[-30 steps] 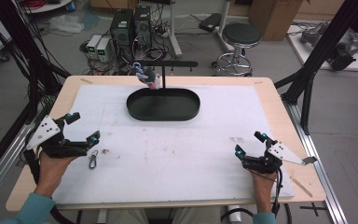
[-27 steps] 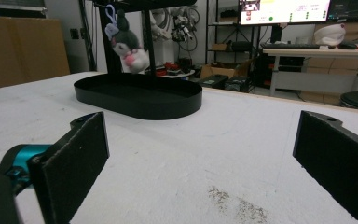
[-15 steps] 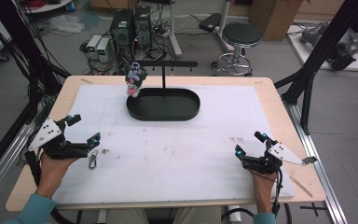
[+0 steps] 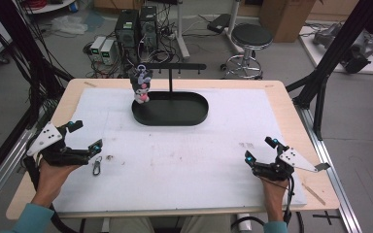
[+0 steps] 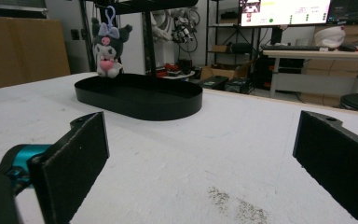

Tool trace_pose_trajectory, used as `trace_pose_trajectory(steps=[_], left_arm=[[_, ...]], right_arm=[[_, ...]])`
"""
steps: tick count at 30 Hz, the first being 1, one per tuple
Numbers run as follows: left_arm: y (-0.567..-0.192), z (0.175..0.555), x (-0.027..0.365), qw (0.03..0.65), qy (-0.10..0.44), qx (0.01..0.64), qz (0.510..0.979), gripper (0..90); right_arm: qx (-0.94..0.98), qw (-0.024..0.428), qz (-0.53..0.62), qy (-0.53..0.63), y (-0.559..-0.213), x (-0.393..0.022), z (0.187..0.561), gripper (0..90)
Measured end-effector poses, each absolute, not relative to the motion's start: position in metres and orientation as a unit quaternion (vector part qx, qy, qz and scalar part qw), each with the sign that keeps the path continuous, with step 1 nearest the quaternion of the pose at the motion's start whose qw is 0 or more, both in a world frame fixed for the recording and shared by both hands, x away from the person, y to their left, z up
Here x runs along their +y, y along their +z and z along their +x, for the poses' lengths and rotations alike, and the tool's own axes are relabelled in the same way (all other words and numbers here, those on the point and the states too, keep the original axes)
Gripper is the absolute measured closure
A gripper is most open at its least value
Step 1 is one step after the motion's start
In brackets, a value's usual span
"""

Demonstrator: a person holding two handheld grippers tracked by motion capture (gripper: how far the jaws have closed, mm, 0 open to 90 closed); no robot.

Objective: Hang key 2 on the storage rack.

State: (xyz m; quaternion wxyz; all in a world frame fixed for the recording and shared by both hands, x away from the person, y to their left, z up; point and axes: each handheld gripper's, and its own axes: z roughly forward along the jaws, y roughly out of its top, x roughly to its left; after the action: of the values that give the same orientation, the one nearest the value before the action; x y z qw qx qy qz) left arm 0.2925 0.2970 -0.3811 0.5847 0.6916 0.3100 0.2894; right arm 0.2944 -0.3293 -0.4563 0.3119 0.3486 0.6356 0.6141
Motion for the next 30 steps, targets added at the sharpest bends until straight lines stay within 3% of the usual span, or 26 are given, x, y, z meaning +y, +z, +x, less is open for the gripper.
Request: trace_pose_trajectory(steps=[18,28,30], left_arm=[[-0.395,0.284,0.306,0.494,0.250,0.356,0.753,1.7],[-0.403,0.287,0.299,0.427,0.237,0.352,0.799,2.0],[-0.405,0.287,0.298,0.414,0.227,0.349,0.810,5.8]], right_arm=[[0.635,0.313,0.347,0.615,-0.456,-0.329,0.295,2.6],[0.635,0.312,0.350,0.615,-0.456,-0.329,0.294,2.6],[0.635,0.312,0.349,0.615,-0.456,-0.329,0.294,2.6]])
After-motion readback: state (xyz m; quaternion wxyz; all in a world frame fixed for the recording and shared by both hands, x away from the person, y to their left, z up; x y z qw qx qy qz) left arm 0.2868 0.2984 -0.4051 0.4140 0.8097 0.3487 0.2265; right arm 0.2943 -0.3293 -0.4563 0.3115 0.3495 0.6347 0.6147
